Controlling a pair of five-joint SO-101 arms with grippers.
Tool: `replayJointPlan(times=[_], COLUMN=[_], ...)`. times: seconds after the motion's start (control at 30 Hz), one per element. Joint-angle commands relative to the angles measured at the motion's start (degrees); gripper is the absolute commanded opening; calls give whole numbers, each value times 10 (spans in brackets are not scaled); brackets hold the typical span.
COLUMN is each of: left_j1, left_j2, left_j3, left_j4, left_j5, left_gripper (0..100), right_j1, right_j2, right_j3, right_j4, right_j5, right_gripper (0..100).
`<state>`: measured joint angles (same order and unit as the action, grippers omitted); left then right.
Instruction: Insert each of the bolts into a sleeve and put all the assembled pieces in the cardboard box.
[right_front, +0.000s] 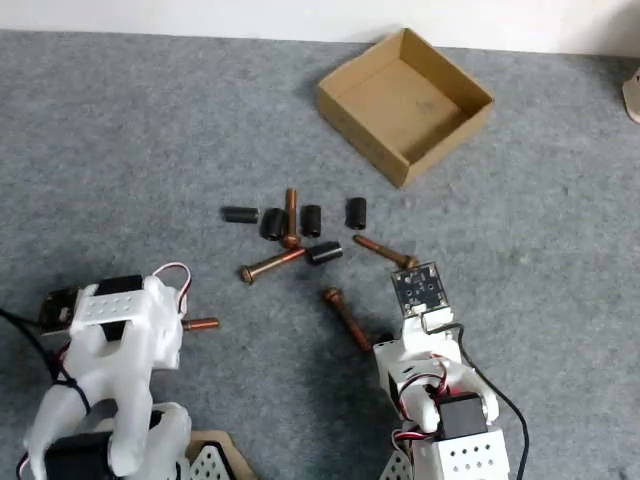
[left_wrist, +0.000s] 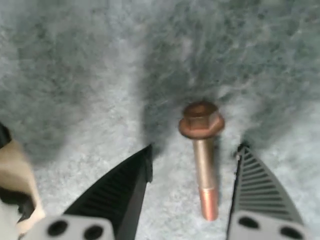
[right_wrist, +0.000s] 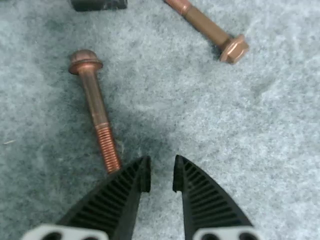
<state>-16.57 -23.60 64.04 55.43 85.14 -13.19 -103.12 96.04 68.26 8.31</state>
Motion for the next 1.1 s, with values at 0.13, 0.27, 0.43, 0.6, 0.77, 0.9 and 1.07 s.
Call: replayJointPlan(times=[0.13, 0.27, 0.43, 0.6, 0.77, 0.9, 1.07], left_j1=[-16, -22, -32, -32, -29, -4, 34], left_j2=[4, 4, 5, 5, -1, -2, -3], left_j3=[-39, -36, -35, -24, -28, -28, -44], left_j4=[-32, -32, -28, -32, -36, -96, -134], left_j5=[-21, -21, -21, -21, -36, -122, -179], left_gripper=[237, 59, 9, 7, 7, 7, 6], right_j1=[2, 2, 2, 2, 2, 2, 2], right_j2=[-7, -7, -7, -7, -7, -7, -11], right_j3=[88, 88, 88, 88, 88, 88, 88], right_j4=[2, 2, 2, 2, 2, 2, 2], right_j5=[5, 5, 5, 5, 5, 5, 5], right_gripper=[87, 87, 87, 87, 87, 87, 87])
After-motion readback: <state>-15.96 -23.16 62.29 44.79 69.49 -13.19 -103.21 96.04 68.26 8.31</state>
